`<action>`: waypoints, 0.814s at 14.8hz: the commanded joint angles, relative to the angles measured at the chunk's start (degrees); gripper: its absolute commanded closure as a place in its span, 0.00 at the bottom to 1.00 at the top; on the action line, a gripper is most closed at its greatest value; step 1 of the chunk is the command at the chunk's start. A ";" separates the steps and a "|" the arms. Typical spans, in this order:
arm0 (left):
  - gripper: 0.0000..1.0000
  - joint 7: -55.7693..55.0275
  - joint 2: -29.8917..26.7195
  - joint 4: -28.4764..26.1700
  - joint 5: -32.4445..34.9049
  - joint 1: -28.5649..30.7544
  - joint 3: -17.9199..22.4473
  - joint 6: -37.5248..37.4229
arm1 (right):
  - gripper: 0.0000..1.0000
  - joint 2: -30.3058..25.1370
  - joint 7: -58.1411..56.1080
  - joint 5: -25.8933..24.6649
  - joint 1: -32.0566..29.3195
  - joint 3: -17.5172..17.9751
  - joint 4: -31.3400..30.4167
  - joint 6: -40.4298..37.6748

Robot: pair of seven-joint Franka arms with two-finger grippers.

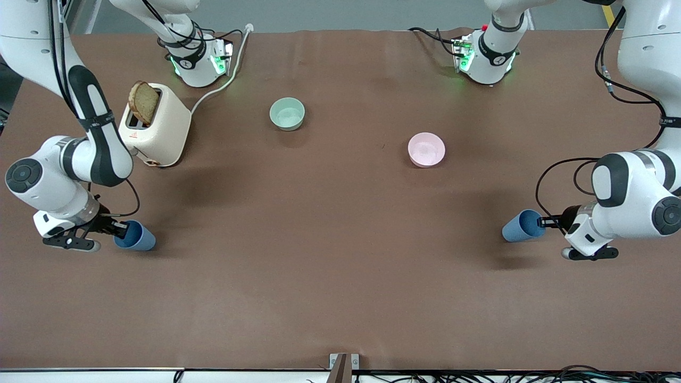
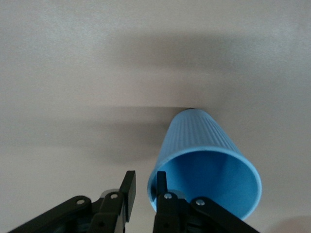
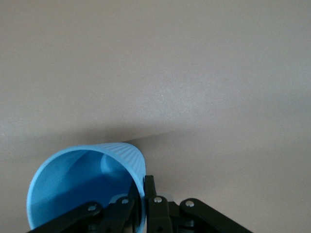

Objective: Stack blue cups with both arms
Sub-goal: 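Close the right gripper on its cup while the left gripper grips the other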

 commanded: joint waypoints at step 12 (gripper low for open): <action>1.00 -0.53 -4.05 3.94 0.87 -0.64 -4.82 -5.94 | 0.96 -11.07 -0.07 0.64 1.17 0.52 2.75 -16.00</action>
